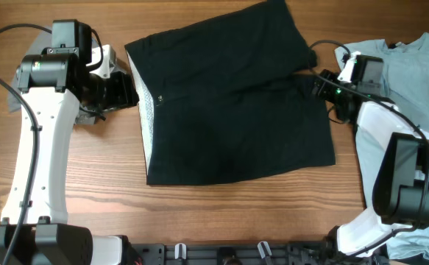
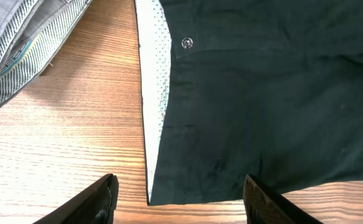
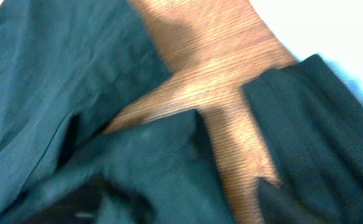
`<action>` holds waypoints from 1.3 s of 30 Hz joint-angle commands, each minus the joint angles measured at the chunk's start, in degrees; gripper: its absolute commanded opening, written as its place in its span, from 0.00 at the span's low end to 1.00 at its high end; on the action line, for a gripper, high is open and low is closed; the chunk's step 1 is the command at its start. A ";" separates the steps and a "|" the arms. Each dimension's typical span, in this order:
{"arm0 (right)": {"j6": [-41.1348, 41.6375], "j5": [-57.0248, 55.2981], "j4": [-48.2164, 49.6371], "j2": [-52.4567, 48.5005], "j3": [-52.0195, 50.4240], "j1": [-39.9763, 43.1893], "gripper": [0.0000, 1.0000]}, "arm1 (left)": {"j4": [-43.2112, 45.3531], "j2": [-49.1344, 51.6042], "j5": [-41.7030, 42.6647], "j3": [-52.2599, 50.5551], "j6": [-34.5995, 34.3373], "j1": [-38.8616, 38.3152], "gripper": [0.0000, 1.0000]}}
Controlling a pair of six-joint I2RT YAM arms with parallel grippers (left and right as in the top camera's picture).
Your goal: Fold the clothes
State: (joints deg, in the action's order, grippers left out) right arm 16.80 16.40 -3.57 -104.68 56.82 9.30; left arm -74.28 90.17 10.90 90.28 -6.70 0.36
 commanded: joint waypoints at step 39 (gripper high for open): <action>7.28 -3.02 -46.29 18.73 -9.40 -0.11 0.95 | 28.98 0.61 11.15 -52.46 -20.76 -0.83 0.04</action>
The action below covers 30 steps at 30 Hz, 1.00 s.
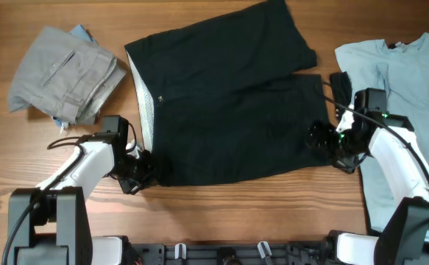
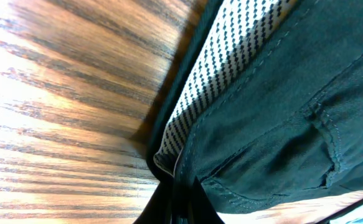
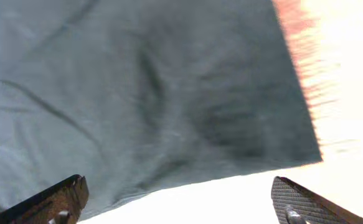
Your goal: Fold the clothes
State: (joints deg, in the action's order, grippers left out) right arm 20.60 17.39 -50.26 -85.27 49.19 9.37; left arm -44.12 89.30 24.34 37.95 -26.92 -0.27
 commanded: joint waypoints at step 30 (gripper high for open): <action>7.93 -6.60 -9.31 11.54 2.97 -0.15 0.05 | -26.86 -9.75 -15.67 20.37 3.58 -0.22 0.04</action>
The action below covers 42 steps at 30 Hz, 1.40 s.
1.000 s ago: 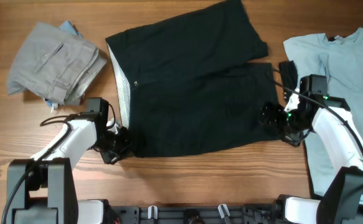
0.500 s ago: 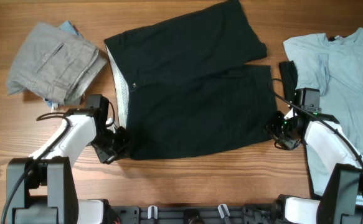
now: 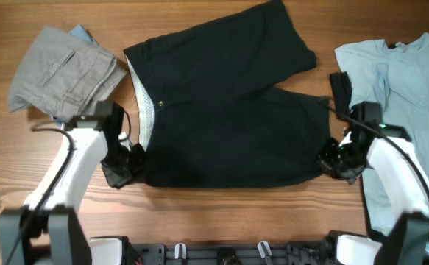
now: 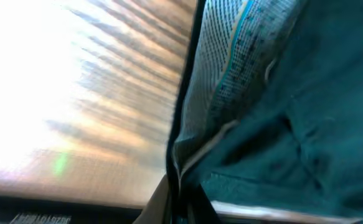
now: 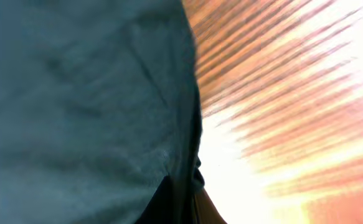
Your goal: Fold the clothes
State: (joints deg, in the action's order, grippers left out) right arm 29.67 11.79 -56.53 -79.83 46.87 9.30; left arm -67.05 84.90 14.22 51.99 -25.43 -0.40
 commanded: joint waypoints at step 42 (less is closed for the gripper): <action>0.17 21.46 67.06 -24.98 18.75 -1.03 0.70 | 35.89 0.92 -13.27 7.82 -5.46 -0.13 0.16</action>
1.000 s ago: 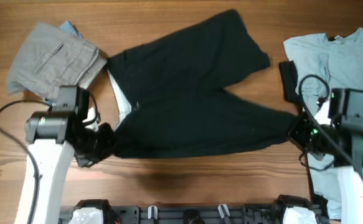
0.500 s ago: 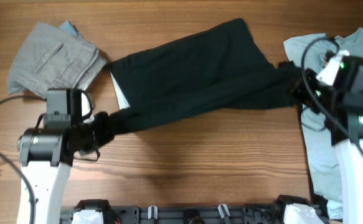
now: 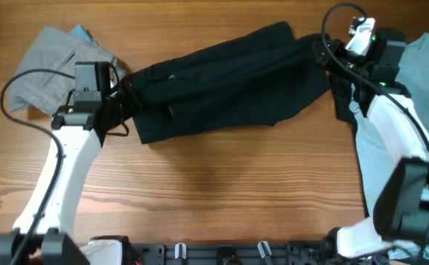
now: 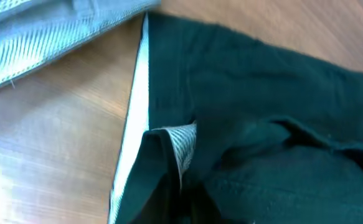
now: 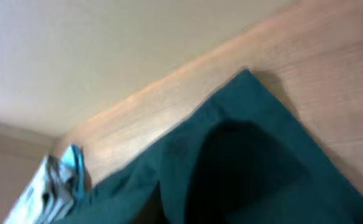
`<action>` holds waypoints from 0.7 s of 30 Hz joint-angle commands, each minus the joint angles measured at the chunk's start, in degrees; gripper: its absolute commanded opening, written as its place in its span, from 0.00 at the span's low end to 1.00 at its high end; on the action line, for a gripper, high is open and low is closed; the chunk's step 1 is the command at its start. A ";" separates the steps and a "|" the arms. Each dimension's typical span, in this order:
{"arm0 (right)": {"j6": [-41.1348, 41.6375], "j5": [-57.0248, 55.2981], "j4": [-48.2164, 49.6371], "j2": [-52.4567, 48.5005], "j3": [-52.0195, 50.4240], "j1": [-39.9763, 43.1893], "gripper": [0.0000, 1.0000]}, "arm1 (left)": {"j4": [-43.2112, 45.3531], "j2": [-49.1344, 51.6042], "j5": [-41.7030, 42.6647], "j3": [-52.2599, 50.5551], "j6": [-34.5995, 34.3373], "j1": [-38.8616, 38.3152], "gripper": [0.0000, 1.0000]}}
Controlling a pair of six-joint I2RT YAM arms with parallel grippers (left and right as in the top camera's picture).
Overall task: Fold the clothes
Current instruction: 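Fold the leg hems up onto the waistband with both grippers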
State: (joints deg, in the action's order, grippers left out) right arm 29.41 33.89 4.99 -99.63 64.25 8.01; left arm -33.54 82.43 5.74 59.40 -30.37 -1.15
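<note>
The black shorts (image 3: 221,81) lie folded in half lengthwise across the far middle of the table, waist to the left. My left gripper (image 3: 123,99) is shut on the waist corner; in the left wrist view its dark fingers (image 4: 182,199) pinch the cloth just below the white patterned lining (image 4: 182,142). Over at the leg end, my right gripper (image 3: 323,53) is shut on the hem. Dark fabric (image 5: 249,155) fills the lower right wrist view and hides that gripper's fingers.
Folded grey trousers (image 3: 52,51) sit at the far left, just beyond the waist end, and show in the left wrist view too (image 4: 38,31). A light blue T-shirt (image 3: 427,66) lies at the right edge. Bare wooden table (image 3: 221,184) stretches in front of the shorts.
Both grippers held the near corners of the shorts at the front edge. Now they are at the far side, and the near half lies over the far half.
The shorts lay spread flat, my left gripper open beside the waistband and the right at the leg. Then both arms were at the near corners, the left shut. Then both were shut on the corners. Now the shorts are doubled over.
</note>
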 commanded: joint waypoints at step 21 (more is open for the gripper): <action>-12.90 -18.60 -24.15 -8.20 0.76 1.60 1.00 | -6.99 12.09 -1.01 -2.19 4.48 0.61 0.89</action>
State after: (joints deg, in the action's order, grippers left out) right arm 17.96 20.03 -20.25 -107.39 65.08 9.34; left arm -40.82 92.03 2.52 59.24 -29.39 -0.75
